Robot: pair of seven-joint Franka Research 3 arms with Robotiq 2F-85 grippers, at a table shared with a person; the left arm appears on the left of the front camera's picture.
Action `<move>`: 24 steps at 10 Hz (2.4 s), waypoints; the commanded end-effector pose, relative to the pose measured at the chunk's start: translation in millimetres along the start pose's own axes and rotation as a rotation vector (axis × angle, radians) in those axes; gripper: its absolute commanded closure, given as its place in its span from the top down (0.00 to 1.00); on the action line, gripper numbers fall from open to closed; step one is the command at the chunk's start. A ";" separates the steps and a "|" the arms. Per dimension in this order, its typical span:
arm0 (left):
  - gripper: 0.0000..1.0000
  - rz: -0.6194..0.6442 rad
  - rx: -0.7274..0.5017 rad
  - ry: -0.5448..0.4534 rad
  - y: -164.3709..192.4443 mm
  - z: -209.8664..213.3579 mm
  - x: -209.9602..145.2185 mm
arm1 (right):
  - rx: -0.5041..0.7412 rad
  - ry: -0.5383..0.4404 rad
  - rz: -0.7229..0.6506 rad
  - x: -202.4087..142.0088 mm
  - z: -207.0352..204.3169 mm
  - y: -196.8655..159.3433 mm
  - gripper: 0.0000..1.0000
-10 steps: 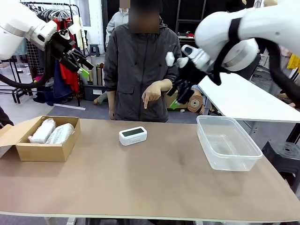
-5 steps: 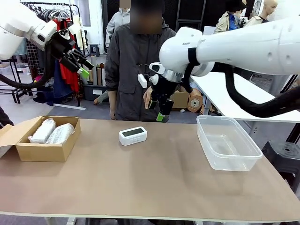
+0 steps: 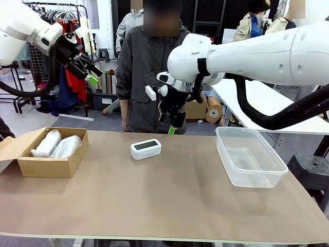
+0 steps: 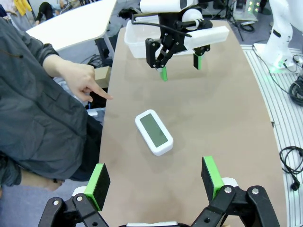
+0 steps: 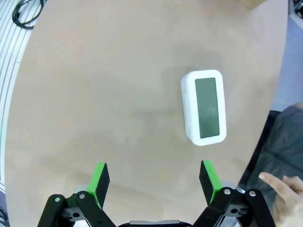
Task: Separate and place wrapped and unwrapped clocks.
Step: Pick up the Digital clock indicated by the person.
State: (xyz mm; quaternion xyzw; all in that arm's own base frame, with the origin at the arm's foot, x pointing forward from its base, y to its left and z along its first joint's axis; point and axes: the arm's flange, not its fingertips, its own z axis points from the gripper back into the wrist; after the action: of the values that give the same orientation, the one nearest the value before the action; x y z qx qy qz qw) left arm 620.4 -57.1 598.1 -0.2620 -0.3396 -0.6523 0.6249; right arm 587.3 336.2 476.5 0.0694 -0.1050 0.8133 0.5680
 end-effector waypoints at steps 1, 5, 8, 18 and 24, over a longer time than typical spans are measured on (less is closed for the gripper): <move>1.00 -0.007 0.006 0.002 -0.4 1.2 0.6 | -0.003 -0.002 -0.016 -1.4 4.0 8.1 1.00; 1.00 -0.007 0.006 0.002 -0.4 1.2 0.6 | 0.006 -0.001 0.020 1.2 -10.6 -13.8 1.00; 1.00 -0.007 0.006 0.002 -0.4 1.2 0.6 | 0.048 0.045 0.092 9.7 -30.4 -42.2 1.00; 1.00 -0.007 0.006 0.002 -0.4 1.2 0.6 | 0.014 0.079 0.133 -2.5 -110.3 -107.9 1.00; 1.00 -0.007 0.006 0.002 -0.4 1.2 0.6 | 0.038 0.038 0.138 -6.1 -151.3 -121.8 1.00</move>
State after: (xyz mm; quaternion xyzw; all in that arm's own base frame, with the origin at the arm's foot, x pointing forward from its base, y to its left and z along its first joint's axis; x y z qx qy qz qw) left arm 620.4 -57.1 598.1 -0.2618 -0.3397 -0.6523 0.6250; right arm 685.6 396.3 334.2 0.0553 -0.0870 0.8460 0.5231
